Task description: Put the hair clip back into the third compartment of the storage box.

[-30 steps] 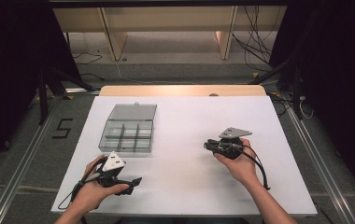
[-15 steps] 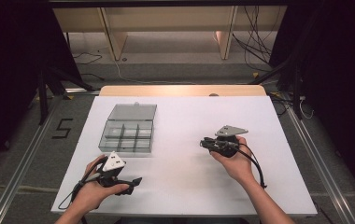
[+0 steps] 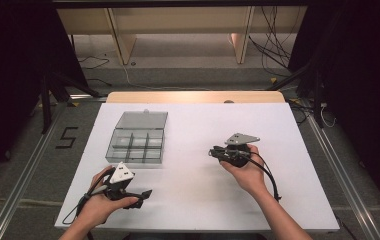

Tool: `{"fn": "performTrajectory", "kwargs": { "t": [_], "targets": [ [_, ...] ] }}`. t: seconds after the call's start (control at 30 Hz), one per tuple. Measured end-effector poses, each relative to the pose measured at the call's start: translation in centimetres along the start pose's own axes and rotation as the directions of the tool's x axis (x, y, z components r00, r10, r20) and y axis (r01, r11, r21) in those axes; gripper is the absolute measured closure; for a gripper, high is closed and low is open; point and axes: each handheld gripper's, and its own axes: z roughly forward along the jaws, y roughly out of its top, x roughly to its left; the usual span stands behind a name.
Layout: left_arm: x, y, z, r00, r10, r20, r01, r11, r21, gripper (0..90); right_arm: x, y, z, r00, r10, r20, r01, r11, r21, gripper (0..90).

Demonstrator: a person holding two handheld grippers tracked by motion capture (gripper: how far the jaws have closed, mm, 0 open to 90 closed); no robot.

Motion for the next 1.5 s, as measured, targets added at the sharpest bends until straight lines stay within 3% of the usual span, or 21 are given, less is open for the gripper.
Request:
{"fn": "performTrajectory", "kwargs": {
  "t": [1.5],
  "targets": [
    [-0.1, 0.1, 0.1, 0.9999, 0.014, 0.006, -0.014, 0.9999, 0.008, 15.5, 2.0, 3.0, 2.7, 0.9997, -0.023, -0.008, 0.023, 1.0, -0.02, 77.4]
  ]
}}
